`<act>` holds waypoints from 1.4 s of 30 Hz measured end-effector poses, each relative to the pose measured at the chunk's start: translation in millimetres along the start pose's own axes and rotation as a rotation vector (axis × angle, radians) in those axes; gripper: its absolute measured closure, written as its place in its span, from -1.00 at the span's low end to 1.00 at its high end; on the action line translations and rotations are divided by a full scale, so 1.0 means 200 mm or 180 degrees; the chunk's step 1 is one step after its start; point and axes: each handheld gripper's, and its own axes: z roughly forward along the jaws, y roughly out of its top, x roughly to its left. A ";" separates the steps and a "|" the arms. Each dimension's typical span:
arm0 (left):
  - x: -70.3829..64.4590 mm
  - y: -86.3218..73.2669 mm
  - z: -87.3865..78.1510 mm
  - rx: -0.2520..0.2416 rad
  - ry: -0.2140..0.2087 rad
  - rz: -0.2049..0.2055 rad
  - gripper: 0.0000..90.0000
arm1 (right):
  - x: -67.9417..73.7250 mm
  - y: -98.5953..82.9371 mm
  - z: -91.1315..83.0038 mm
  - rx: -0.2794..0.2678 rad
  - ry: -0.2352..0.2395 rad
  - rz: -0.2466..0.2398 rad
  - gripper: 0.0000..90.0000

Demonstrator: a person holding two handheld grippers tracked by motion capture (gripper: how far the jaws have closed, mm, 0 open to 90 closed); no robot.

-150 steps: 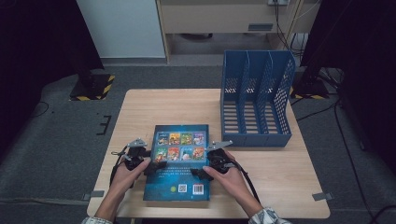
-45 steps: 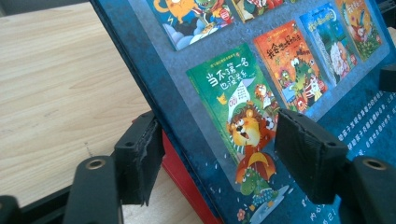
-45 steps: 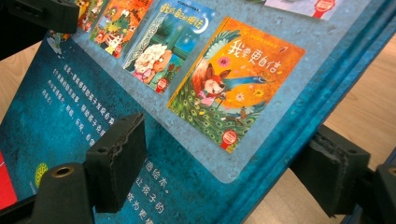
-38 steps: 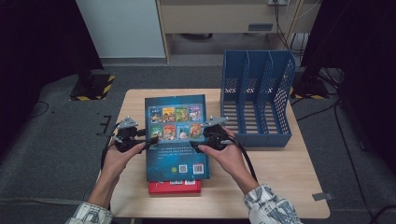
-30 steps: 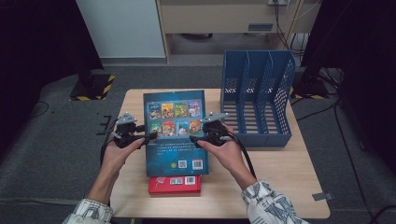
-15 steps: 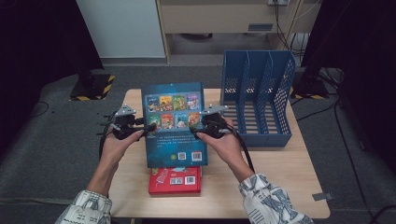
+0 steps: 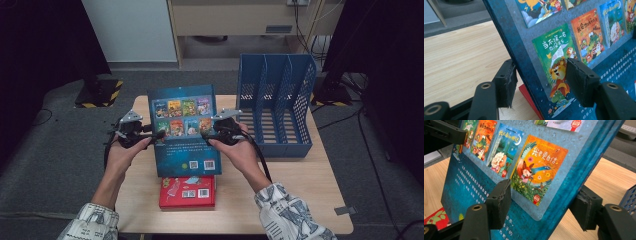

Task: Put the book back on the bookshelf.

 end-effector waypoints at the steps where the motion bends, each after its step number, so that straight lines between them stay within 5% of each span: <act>1: 0.00 0.00 0.00 -0.0004 0.0008 -0.0001 -0.06 | 0.00 0.00 0.00 0.0001 -0.0001 -0.0003 -0.17; 42: 0.01 0.16 -0.07 -0.0235 0.0228 0.0157 0.07 | 0.00 0.15 -0.02 -0.0188 -0.0152 -0.0113 0.01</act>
